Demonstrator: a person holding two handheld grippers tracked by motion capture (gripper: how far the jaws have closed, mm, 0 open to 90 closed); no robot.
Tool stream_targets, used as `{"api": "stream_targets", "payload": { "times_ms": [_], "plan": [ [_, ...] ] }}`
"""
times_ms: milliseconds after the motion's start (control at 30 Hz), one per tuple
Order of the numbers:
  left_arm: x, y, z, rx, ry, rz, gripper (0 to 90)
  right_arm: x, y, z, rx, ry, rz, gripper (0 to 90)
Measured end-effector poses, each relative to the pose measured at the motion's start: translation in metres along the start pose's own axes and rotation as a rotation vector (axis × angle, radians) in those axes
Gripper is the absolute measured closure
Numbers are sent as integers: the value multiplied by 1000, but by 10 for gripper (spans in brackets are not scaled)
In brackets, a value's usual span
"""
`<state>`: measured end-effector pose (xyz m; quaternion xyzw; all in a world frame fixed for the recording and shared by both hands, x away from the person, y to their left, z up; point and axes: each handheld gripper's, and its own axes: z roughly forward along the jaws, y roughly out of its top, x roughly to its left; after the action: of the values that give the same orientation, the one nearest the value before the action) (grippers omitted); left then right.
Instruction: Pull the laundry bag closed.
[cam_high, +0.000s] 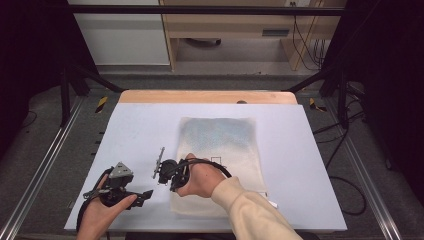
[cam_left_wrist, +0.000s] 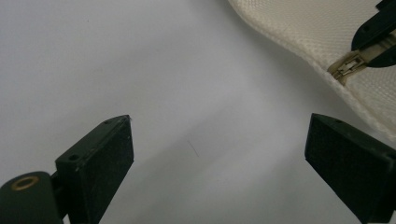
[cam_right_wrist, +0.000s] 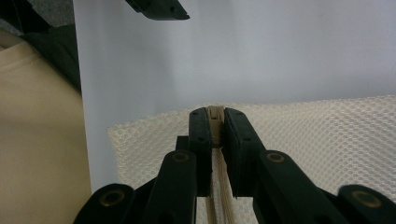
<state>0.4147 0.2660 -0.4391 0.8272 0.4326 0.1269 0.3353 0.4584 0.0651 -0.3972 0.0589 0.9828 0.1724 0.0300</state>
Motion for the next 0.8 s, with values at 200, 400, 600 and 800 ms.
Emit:
{"api": "stream_targets", "payload": {
  "times_ms": [200,400,600,800],
  "plan": [
    [-9,3,-2,1,-32,-3,76,0,0,1,1,4,-3,821],
    [-23,8,0,9,-47,21,84,0,0,1,-4,-5,-7,821],
    [-30,10,2,9,-94,27,112,-1,-4,5,-19,0,-1,821],
    [-36,11,10,7,-135,14,138,0,-5,5,-21,3,1,821]
  ]
}}
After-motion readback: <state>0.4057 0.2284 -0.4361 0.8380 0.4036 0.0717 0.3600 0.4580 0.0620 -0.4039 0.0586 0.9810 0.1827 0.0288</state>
